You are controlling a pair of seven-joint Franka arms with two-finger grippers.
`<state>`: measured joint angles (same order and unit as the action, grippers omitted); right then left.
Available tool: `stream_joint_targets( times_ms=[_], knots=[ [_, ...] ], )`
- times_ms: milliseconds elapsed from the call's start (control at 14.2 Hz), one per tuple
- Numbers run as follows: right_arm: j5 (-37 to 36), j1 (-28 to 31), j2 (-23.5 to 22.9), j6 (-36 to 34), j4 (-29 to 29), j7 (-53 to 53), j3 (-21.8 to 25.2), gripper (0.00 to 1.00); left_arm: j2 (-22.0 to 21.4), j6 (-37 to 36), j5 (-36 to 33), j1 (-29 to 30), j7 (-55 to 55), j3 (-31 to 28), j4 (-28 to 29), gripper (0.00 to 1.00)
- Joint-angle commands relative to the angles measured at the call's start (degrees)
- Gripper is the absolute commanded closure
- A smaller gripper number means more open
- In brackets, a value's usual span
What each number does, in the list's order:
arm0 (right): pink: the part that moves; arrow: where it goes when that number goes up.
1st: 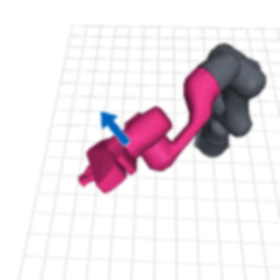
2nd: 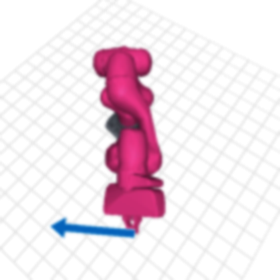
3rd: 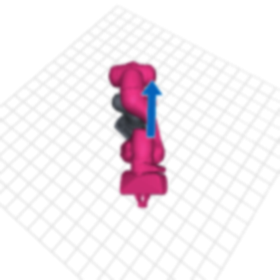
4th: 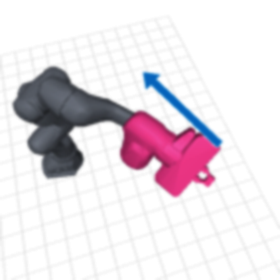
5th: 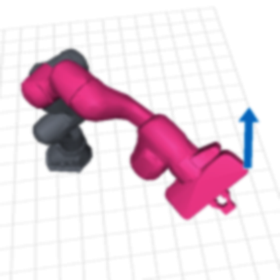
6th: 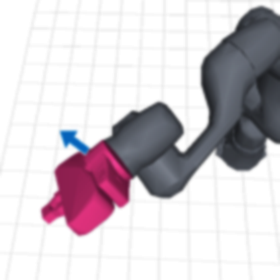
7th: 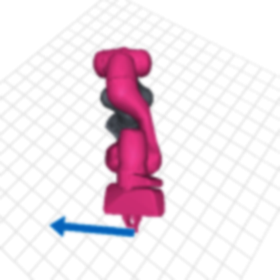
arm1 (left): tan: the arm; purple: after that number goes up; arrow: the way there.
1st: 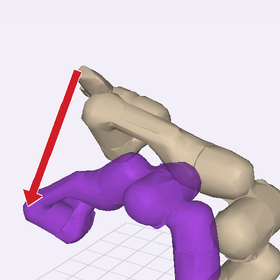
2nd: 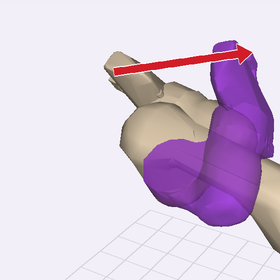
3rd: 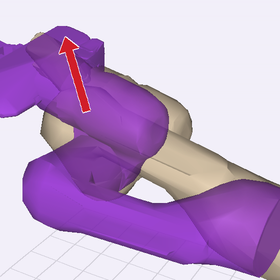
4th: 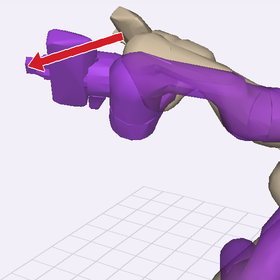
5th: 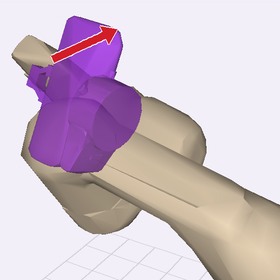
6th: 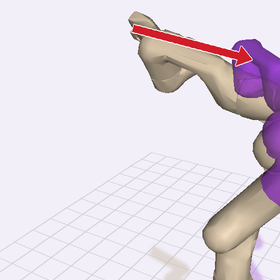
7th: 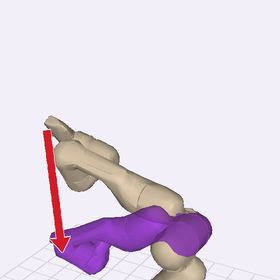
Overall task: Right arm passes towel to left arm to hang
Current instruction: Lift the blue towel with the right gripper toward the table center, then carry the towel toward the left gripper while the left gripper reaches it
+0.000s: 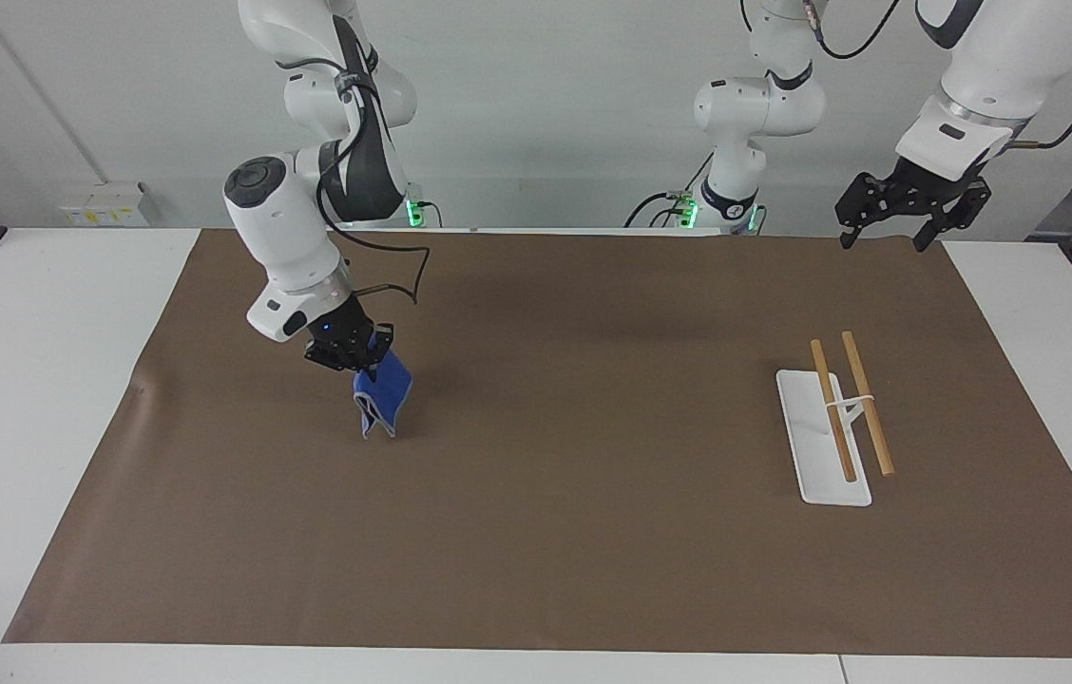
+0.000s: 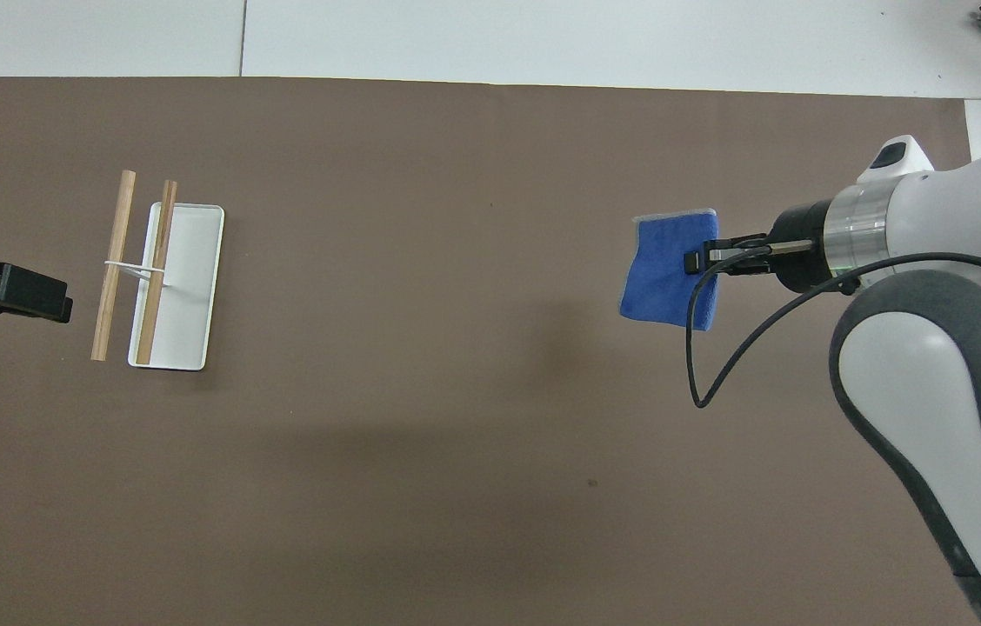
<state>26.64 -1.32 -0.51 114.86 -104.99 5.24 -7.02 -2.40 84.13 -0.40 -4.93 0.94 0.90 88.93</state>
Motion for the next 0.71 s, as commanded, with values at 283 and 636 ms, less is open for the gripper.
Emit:
stream_joint_targets(
  times_ms=[283,636],
  knots=[
    [21.3,0.5,2.1,-3.1,-0.1,1.3,-0.3,1.00,-1.7,6.2,3.7,-2.2,-7.1,0.5,3.3,0.00],
    [36.4,0.5,3.1,-4.4,-2.3,-0.8,-0.3,1.00,-5.1,18.0,12.3,-6.8,-24.7,0.5,11.8,0.00]
  ],
)
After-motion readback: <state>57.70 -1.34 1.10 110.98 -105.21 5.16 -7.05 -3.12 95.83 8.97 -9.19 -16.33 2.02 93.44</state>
